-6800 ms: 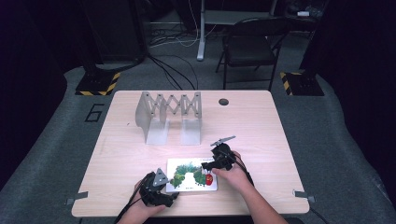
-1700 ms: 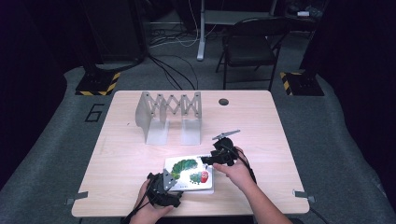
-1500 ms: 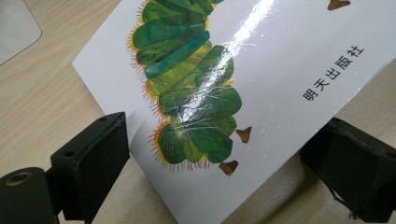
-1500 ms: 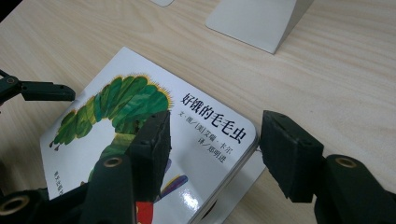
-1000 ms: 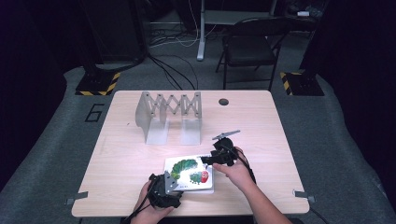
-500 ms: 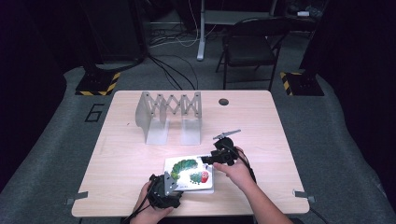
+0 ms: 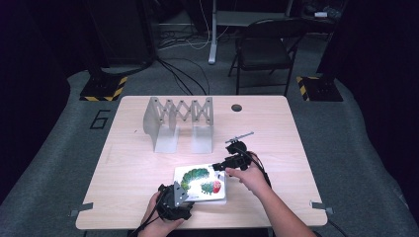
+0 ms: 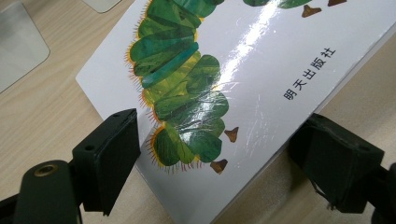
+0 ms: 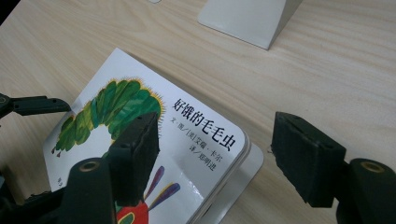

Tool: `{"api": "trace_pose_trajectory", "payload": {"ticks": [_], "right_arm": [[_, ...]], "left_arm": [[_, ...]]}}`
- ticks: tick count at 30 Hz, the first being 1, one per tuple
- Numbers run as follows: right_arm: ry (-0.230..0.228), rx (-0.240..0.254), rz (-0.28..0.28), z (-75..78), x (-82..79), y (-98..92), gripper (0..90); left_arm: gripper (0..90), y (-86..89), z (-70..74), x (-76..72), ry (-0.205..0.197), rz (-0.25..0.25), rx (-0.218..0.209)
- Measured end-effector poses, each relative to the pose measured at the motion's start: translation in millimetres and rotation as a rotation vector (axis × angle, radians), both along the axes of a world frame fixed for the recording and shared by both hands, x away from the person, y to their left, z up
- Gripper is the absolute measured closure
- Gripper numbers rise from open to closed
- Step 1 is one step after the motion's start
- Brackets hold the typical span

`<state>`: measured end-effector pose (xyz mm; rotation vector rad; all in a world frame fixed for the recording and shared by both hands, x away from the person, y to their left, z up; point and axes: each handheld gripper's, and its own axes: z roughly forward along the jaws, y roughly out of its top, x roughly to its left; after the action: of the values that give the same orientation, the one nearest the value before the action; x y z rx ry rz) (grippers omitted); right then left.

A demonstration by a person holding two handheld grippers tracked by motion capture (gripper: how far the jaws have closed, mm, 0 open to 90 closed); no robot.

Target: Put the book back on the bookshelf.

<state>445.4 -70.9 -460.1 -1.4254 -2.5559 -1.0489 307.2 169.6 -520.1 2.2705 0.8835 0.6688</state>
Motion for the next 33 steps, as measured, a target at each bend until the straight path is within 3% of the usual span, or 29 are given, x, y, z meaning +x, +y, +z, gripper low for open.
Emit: {"api": "trace_pose_trajectory", "payload": {"ticks": [11, 17, 25, 33], "right_arm": [[0.037, -0.010, 0.043, -3.5, 13.0, 8.8, 23.3], [0.095, -0.020, 0.039, -11.1, 18.5, 10.7, 23.2], [0.096, -0.014, 0.064, -15.2, 20.6, 13.1, 24.0], [0.131, 0.031, 0.068, -26.2, 20.4, 11.1, 24.5]], "left_arm": [[16.5, -0.2, -0.3, 0.2, -0.003, 0.003, -0.002], [16.5, -0.3, -0.4, 0.7, 0.004, -0.002, -0.012], [16.5, -0.6, -1.3, 1.2, -0.008, 0.003, -0.016], [16.5, -0.4, -1.4, 1.4, -0.009, 0.005, -0.016]]}}
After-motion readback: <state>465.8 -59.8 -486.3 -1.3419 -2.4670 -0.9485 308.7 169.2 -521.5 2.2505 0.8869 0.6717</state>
